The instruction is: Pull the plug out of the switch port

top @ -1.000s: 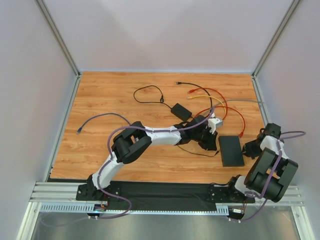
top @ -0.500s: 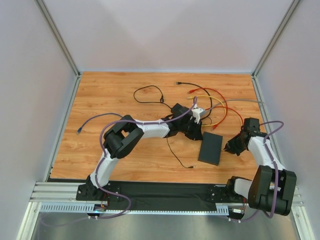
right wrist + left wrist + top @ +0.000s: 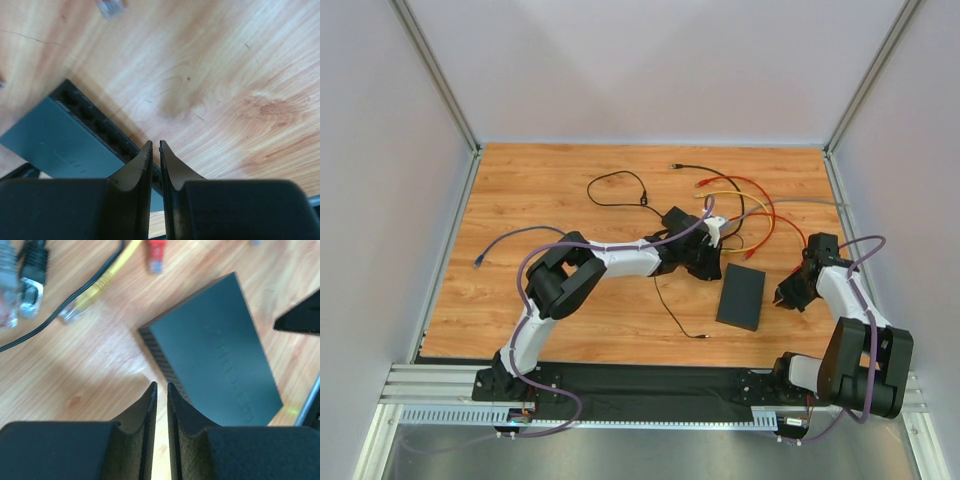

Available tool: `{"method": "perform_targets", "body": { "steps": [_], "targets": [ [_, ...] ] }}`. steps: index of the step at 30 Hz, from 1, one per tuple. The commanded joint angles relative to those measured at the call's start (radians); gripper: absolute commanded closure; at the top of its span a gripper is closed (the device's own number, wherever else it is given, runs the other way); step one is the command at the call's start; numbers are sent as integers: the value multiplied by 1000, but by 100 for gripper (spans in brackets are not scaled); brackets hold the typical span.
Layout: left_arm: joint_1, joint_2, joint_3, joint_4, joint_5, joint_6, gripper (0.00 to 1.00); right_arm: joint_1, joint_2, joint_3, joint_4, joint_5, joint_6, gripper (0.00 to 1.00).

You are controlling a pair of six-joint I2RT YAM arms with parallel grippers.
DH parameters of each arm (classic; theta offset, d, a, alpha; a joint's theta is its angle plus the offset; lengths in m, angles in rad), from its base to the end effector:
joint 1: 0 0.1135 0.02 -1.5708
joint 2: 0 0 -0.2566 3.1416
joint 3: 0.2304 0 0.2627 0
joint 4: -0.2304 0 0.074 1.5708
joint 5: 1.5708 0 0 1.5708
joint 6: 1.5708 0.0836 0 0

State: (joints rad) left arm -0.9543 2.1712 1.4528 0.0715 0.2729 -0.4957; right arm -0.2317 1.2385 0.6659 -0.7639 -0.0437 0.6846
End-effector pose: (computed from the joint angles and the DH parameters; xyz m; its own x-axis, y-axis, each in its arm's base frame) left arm 0.2824 -0.4375 0.1089 -0.7394 0.2512 -0.6246 0.6348 0.5693 -0.5224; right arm 0.2153 -0.0470 0.1147 -0.5945 0.7894 -0.1530 0.7687 0.6138 0.1797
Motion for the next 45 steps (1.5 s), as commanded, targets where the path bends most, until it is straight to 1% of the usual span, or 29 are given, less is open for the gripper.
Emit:
{"method": "perform_targets", "body": {
  "steps": [1, 3, 5, 7, 16, 21, 25, 28, 31, 36, 39, 40, 42, 43, 45],
  "targets": [
    [-1, -11, 44, -65, -49, -13, 80, -1, -19, -34, 29, -5, -28, 87],
    [0, -1, 46, -49, -49, -21, 80, -1, -22, -48, 26, -18, -40, 87],
    [-1, 31, 87, -68, -29, -8, 80, 6, -34, -71, 35, -39, -40, 87],
    [-3, 59, 139, -67, 18, 0, 80, 20, -43, -86, 41, -64, -17, 87],
    [-14, 179, 279, -49, 218, -1, 80, 115, -112, -163, 66, -137, 76, 86],
    [-24, 246, 357, -33, 339, 12, 80, 172, -177, -199, 86, -166, 142, 86],
    [-34, 317, 470, -36, 446, 2, 80, 218, -261, -242, 121, -147, 222, 86],
    [-37, 361, 492, 16, 500, -47, 80, 221, -312, -267, 149, -139, 254, 86],
    [-37, 378, 517, 16, 523, -49, 80, 221, -307, -261, 159, -134, 251, 86],
    [-35, 355, 514, -6, 497, -12, 78, 221, -283, -221, 141, -116, 205, 86],
    [-29, 322, 498, -24, 497, 41, 73, 223, -284, -198, 114, -105, 158, 86],
    [-26, 293, 492, -54, 499, 89, 72, 223, -293, -187, 109, -101, 127, 86],
    [-15, 247, 463, -67, 476, 133, 67, 221, -304, -174, 69, -75, 104, 86],
    [-12, 187, 411, -68, 459, 163, 64, 221, -322, -164, 49, -71, 90, 86],
    [-6, 119, 347, -58, 419, 184, 61, 221, -349, -160, 28, -65, 84, 85]
  ]
}}
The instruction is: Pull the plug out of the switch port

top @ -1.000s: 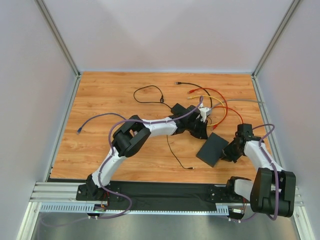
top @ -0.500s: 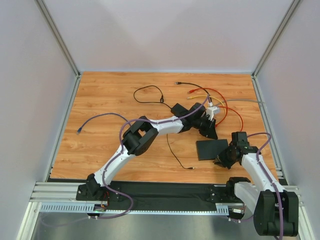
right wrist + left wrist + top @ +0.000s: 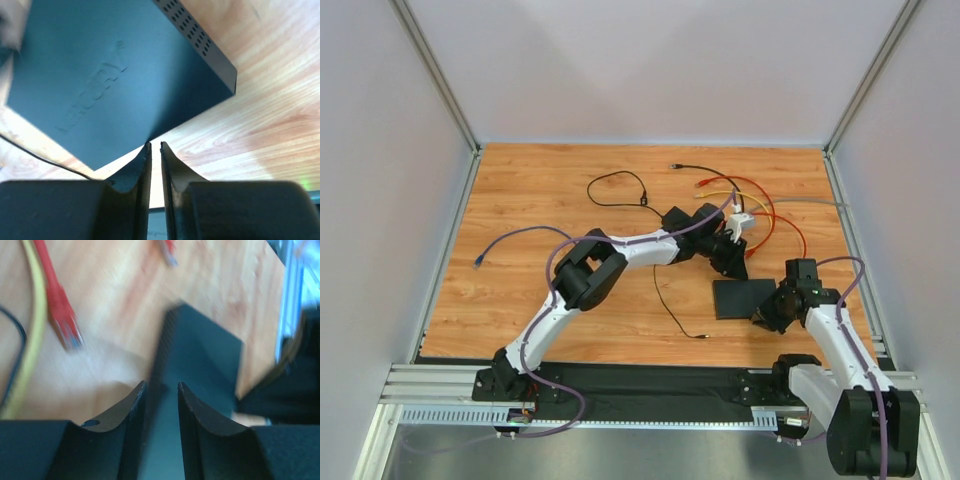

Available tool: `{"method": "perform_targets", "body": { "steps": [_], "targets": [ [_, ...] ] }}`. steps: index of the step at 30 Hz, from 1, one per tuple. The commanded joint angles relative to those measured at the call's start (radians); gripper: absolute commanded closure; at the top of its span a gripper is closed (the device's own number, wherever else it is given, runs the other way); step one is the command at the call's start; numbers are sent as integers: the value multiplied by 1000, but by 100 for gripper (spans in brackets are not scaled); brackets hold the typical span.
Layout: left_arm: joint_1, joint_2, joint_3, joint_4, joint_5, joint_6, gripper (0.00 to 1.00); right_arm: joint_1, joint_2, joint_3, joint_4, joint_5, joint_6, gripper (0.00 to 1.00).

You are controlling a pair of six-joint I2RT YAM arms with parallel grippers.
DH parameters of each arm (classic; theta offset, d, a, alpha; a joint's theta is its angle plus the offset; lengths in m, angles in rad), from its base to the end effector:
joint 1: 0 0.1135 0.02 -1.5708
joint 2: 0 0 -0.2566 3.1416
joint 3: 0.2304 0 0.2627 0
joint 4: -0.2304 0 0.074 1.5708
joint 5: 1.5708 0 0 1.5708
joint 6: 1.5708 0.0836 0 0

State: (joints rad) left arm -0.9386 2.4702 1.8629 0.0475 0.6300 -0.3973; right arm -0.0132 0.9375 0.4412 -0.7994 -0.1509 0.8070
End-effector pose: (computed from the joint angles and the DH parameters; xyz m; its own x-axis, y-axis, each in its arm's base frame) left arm 0.3060 -0.5011 0.1013 -0.6557 0.3661 -0.6603 0.7517 0.2347 -0.6164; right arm 0.1643 0.0104 0.1005 -0.6857 0.7231 -0.0834 0.6758 0.6749 0.2963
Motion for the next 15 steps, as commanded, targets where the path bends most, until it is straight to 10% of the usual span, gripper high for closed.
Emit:
{"method": "perform_targets", "body": {
  "steps": [1, 14, 15],
  "targets": [
    [-19, -254, -130, -12, 48, 95, 60, 2, -77, 67, 55, 42, -43, 84],
    [-19, -930, -667, 23, -265, 32, 52, 9, -78, 123, 31, -7, -126, 66],
    [-19, -1015, -789, 93, -282, -27, 51, 9, -72, 135, 35, -4, -130, 18]
  ]
}}
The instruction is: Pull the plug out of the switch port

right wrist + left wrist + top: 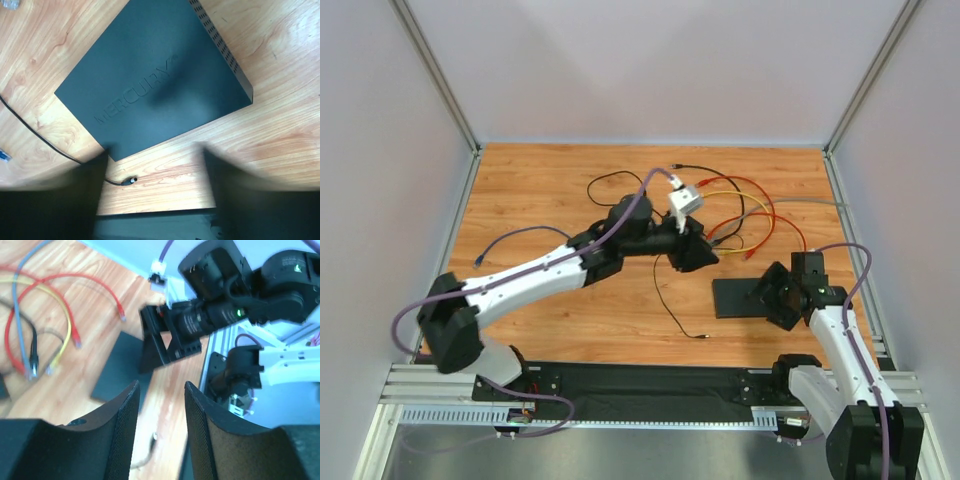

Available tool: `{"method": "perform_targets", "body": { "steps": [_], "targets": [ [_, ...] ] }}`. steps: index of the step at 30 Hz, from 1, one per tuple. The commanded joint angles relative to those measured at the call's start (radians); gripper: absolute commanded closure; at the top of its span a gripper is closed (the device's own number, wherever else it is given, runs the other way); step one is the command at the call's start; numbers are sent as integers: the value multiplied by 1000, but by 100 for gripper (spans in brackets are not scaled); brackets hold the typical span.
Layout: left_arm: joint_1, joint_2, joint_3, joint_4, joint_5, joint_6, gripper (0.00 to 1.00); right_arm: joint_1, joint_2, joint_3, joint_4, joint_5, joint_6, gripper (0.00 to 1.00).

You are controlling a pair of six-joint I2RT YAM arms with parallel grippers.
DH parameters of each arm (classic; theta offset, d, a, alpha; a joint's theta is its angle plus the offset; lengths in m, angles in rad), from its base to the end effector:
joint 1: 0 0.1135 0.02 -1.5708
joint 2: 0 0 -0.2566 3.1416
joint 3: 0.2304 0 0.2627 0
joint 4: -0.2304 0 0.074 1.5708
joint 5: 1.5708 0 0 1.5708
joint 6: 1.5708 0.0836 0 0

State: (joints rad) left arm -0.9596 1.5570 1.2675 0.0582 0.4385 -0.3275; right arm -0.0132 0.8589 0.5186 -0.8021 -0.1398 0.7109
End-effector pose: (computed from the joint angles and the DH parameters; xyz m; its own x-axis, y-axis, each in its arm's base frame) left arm 0.2145 -0.3679 0.3202 -0.4394 0.1195 -0.8903 0.8843 0.2319 -0.4053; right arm 0.1788 0.0093 0.1363 -0.7185 0.6557 -0.2321 0.5596 0.7431 0.3671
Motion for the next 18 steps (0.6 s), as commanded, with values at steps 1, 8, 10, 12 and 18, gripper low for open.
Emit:
{"method": "perform_targets", "body": {
  "steps": [1, 8, 10, 12, 18],
  "targets": [
    [2, -145, -257, 112, -115, -126, 51, 48, 11, 66, 40, -9, -36, 0],
    [18, -530, -687, 91, -416, -326, 34, 137, 54, 126, 27, 68, -71, 0],
    [22, -690, -793, 17, -492, -358, 22, 191, 55, 136, 35, 100, -65, 0],
    [28, -865, -897, -76, -601, -432, 15, 229, 58, 136, 47, 132, -65, 0],
    [45, -1381, -1104, -334, -718, -568, 0, 278, 121, 123, 148, 65, -82, 0]
  ]
}}
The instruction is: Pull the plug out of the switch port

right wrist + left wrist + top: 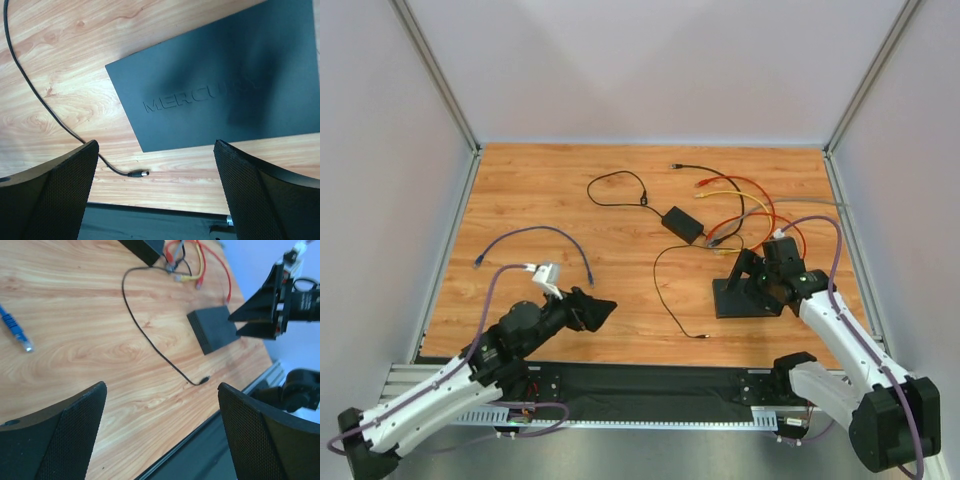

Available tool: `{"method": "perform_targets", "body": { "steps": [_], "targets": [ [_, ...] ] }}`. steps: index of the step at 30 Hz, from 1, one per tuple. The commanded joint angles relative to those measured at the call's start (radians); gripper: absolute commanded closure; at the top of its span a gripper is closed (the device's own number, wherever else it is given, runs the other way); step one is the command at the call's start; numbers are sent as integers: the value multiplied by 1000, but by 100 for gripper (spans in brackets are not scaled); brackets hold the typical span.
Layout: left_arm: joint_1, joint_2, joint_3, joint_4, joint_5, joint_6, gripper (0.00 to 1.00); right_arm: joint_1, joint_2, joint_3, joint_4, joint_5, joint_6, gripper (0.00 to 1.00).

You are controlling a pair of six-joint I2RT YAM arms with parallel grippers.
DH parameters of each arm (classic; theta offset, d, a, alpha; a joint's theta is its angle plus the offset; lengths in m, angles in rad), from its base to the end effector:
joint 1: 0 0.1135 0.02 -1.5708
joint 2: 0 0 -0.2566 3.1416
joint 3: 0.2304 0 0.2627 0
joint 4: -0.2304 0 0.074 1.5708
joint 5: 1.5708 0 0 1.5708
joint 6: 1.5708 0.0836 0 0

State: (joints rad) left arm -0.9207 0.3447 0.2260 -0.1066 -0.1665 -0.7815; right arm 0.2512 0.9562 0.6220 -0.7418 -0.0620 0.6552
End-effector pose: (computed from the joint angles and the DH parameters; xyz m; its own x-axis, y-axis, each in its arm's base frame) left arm 0.1273 -0.1445 0.1945 -0.5800 -0.3847 -0.7180 0.3926 0.6402 -0.6603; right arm 0.2003 0.0567 0.1574 -0.8444 0.4112 -0.3433 0.3001 0.8941 0.3326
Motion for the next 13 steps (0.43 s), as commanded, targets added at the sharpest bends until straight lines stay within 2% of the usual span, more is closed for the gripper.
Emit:
{"method": "perform_targets", "body": {
  "steps": [1, 3, 5, 8, 13],
  "targets": [
    [8, -227, -77, -207, -126, -131, 0, 14, 26, 13, 97, -22, -32, 0],
    [8, -400, -103, -318, -137, -162, 0, 14, 20, -1, 117, -32, -37, 0],
    [8, -457, -111, -375, -140, -170, 0, 14, -6, -14, 136, -51, -45, 0],
    [10, -379, -100, -337, -114, -160, 0, 14, -39, -42, 182, -101, -78, 0],
    [10, -259, -134, -213, -61, -168, 0, 13, -122, -80, 217, -99, -71, 0]
  ]
}}
